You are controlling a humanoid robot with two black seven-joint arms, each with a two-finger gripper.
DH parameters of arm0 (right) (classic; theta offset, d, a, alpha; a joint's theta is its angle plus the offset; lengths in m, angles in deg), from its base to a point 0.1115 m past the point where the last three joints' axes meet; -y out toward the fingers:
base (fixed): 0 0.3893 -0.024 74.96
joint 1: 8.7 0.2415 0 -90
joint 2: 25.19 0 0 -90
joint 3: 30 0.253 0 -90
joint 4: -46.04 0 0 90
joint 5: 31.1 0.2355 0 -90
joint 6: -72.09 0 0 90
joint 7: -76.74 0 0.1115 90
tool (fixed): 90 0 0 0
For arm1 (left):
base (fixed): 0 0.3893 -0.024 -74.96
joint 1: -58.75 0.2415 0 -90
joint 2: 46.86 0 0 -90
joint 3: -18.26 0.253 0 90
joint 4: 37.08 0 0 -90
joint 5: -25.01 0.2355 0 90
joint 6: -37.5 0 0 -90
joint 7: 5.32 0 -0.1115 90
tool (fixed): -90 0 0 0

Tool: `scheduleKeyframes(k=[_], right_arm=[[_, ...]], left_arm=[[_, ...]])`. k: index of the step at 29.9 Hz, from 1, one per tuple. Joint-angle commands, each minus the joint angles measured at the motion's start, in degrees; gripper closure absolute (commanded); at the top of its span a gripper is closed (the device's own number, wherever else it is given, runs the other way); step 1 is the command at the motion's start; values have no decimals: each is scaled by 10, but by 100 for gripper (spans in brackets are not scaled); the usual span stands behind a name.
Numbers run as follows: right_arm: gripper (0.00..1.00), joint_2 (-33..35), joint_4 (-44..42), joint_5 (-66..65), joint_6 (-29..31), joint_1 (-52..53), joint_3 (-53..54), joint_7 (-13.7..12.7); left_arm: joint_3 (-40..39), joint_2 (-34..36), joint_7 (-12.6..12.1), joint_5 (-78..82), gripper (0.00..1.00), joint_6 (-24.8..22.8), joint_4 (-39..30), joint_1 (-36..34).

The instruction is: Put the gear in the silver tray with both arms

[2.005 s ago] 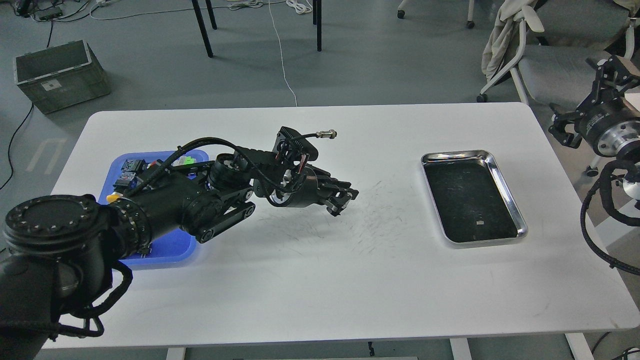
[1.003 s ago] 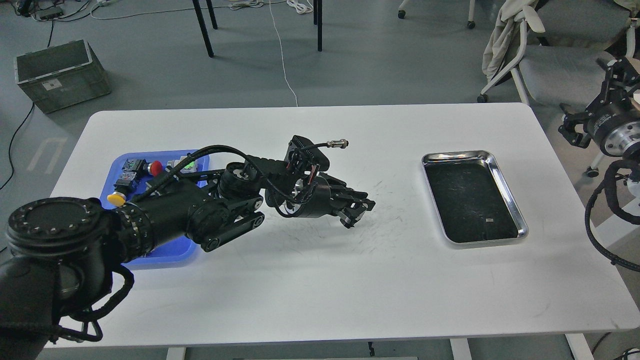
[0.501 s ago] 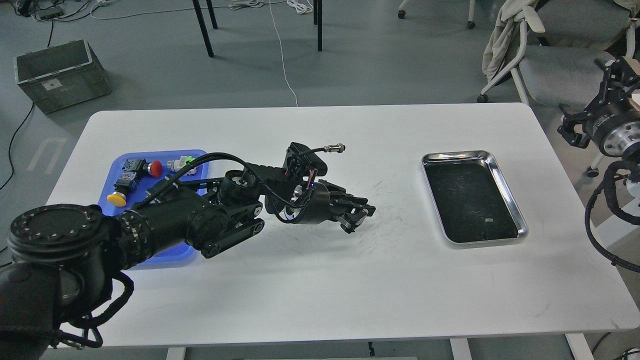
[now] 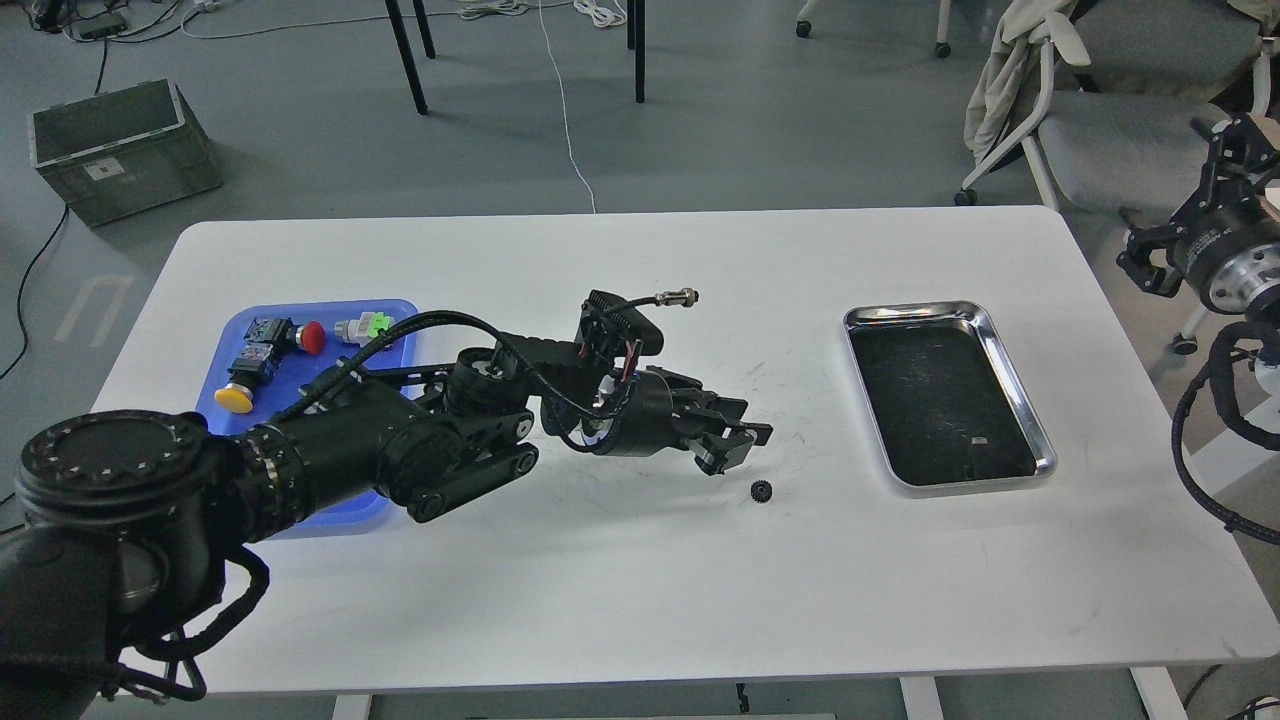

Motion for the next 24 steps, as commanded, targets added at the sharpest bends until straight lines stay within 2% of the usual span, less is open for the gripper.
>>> scheduleKeyframes(k=[1, 3, 5, 9, 11, 15, 24], right_arm=[[0, 2, 2, -21, -1, 0, -1, -1], [0, 4, 7, -41, 1, 1, -10, -11], [0, 6, 7, -78, 1, 8, -18, -34], [0, 18, 8, -114, 38, 23, -22, -92], [0, 29, 11, -120, 55, 29, -20, -111], [0, 48, 13, -145, 92, 62, -27, -117], [1, 40, 15, -333, 102, 132, -51, -119]], left_arm=[[-3, 0, 0, -26, 47, 0, 0, -6], [-7, 0, 0, -45, 42, 0, 0, -9], [-14, 0, 0, -62, 37, 1, 3, -20], [-32, 0, 0, -103, 35, 1, 3, -45], [-38, 0, 0, -121, 34, 1, 3, -60], [-52, 31, 0, -169, 29, 1, 3, -85], [-59, 145, 0, -275, 23, 2, 4, -112]])
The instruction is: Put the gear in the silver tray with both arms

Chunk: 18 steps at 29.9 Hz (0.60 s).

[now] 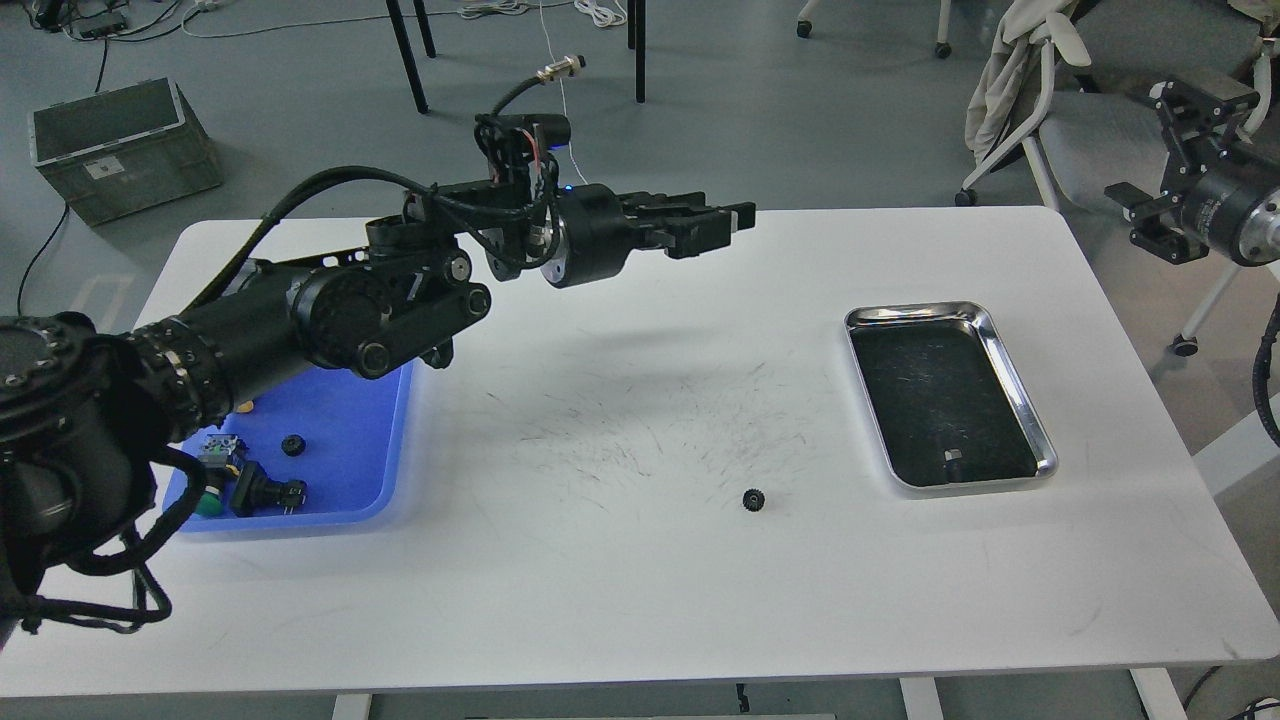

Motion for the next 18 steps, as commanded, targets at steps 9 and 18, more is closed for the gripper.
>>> scheduleKeyframes(k=[9, 18], right_arm=[[2, -26, 54, -288, 15, 58, -3, 0], [2, -78, 69, -355, 108, 146, -71, 12]], left_arm=[[-3, 157, 0, -136, 15, 10, 16, 12], [-3, 232, 0, -264, 8, 12, 46, 68]])
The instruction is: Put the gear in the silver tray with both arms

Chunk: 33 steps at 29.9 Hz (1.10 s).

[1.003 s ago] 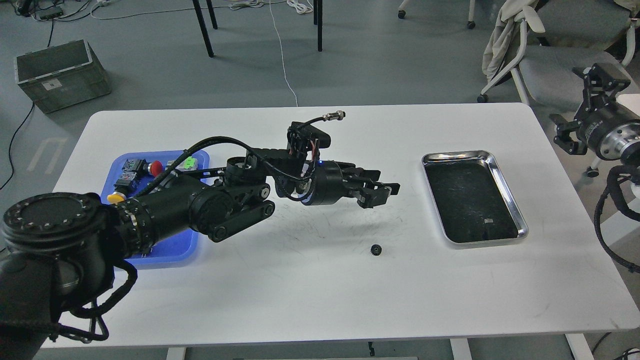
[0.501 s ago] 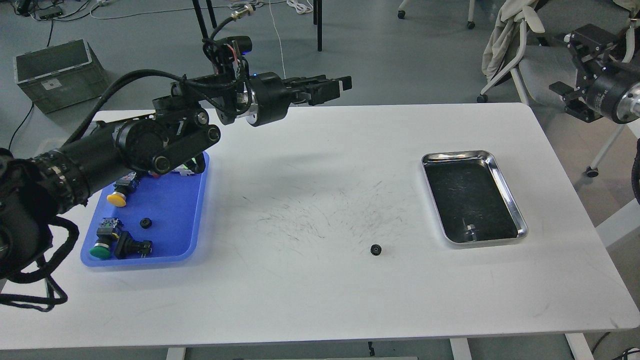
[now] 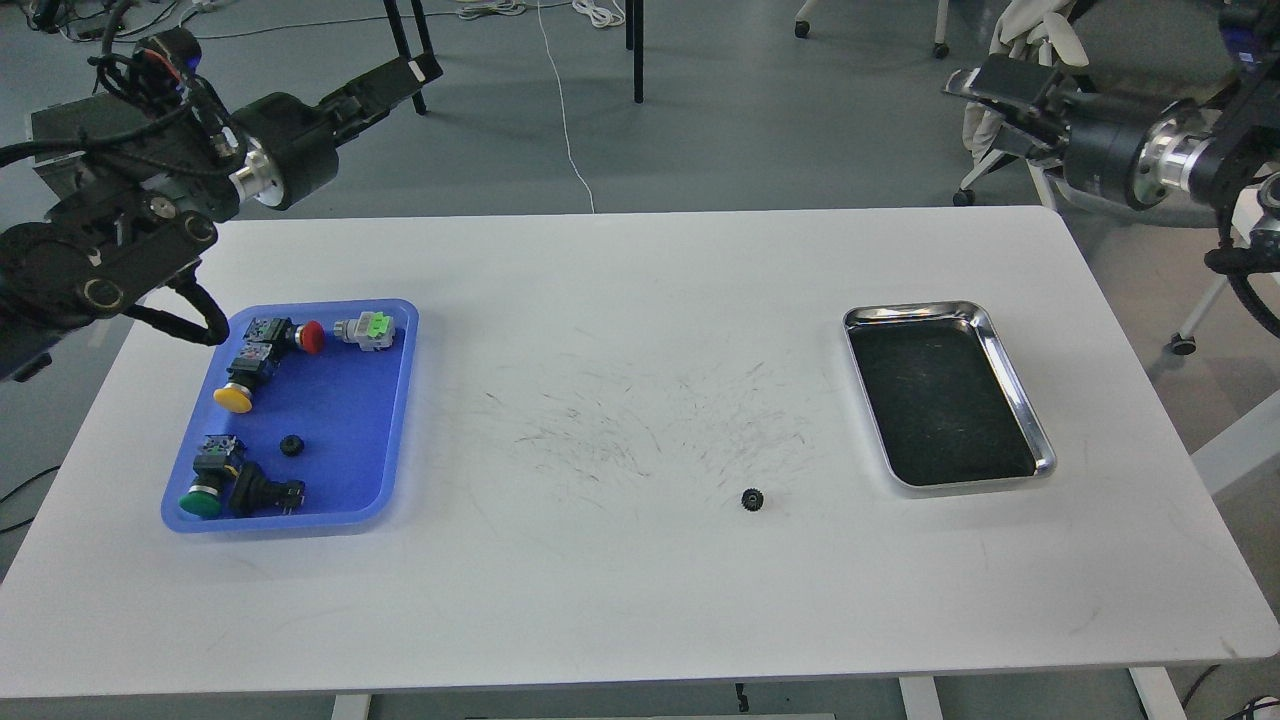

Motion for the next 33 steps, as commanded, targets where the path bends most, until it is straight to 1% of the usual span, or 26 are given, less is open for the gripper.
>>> scheduleKeyframes(k=[1, 3, 4, 7, 9, 11, 12, 15, 16, 18, 22, 25, 28, 33], right_arm=[[1, -20, -1, -3, 37, 51, -60, 13], [1, -34, 1, -7, 55, 73, -90, 36], [1, -44, -1, -18, 58, 83, -107, 42], [1, -75, 1, -96, 58, 116, -140, 47], [1, -91, 2, -146, 58, 120, -148, 50], [1, -107, 2, -177, 58, 120, -151, 53], [1, -118, 4, -192, 60, 120, -154, 59], [1, -148, 11, -249, 59, 126, -188, 68], [1, -154, 17, -271, 58, 128, -201, 76], [2, -159, 25, -308, 58, 133, -213, 88], [3, -192, 33, -370, 58, 141, -241, 112], [5, -201, 57, -403, 58, 160, -271, 141], [5, -213, 95, -422, 58, 173, -294, 162], [7, -229, 98, -473, 55, 170, -334, 195]], left_arm=[[0, 30, 0, -45, 6, 0, 8, 16], [0, 38, 0, -72, 2, -1, 10, 23], [0, 41, 0, -87, 2, -5, 15, 27], [0, 47, 0, -134, 2, -28, 25, 37], [0, 49, 0, -157, 2, -47, 35, 47], [-1, 49, 0, -172, 2, -56, 53, 52], [-3, 49, 0, -182, 2, -61, 63, 52], [-11, 49, 0, -221, 2, -97, 91, 60], [-13, 49, 0, -232, 2, -111, 98, 63], [-18, 49, 0, -248, 2, -123, 108, 66], [-27, 49, 0, -265, 2, -129, 114, 73], [-33, 49, 0, -268, 2, -136, 114, 74], [-33, 52, 0, -268, 2, -135, 114, 74], [-33, 54, 0, -274, 2, -135, 114, 74]])
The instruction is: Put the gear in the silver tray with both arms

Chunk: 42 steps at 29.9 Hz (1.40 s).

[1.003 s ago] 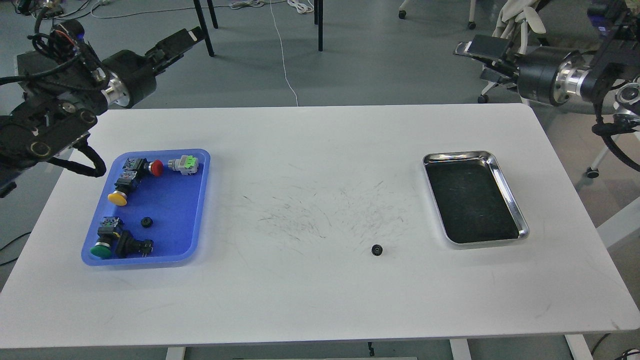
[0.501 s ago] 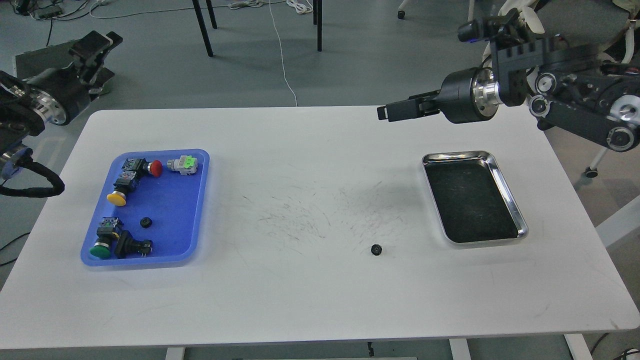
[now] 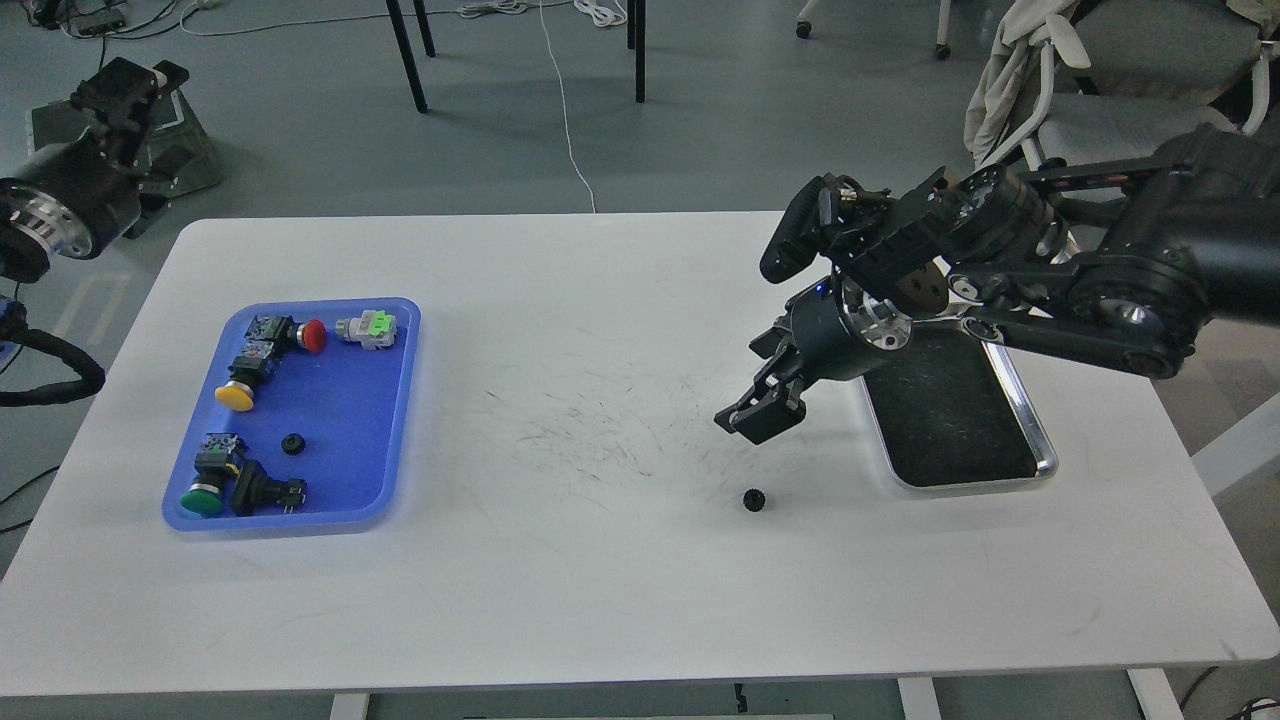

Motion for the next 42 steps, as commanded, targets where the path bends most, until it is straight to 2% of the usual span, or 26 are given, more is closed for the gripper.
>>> scheduleKeyframes(k=[1, 15, 20, 32, 35, 39, 42], right_arm=[[7, -13, 3, -26, -1, -5, -19, 21], [15, -68, -61, -36, -1, -49, -75, 23], [25, -99, -71, -37, -1, -60, -78, 23], [29, -113, -96, -37, -1, -74, -90, 23], [34, -115, -98, -37, 0, -75, -92, 23], [34, -122, -102, -37, 0, -75, -95, 23], [39, -125, -103, -37, -1, -75, -95, 23]], left_arm=[[-1, 1, 0, -7, 2, 0, 0, 0], [-39, 12, 0, -27, 2, 0, 4, 16], [-52, 12, 0, -27, 2, 0, 4, 16], [-61, 12, 0, -27, 2, 1, 4, 16], [-62, 13, 0, -28, 2, 0, 4, 16], [-62, 14, 0, -36, 2, 0, 4, 16], [-62, 16, 0, -39, 2, -1, 4, 16]])
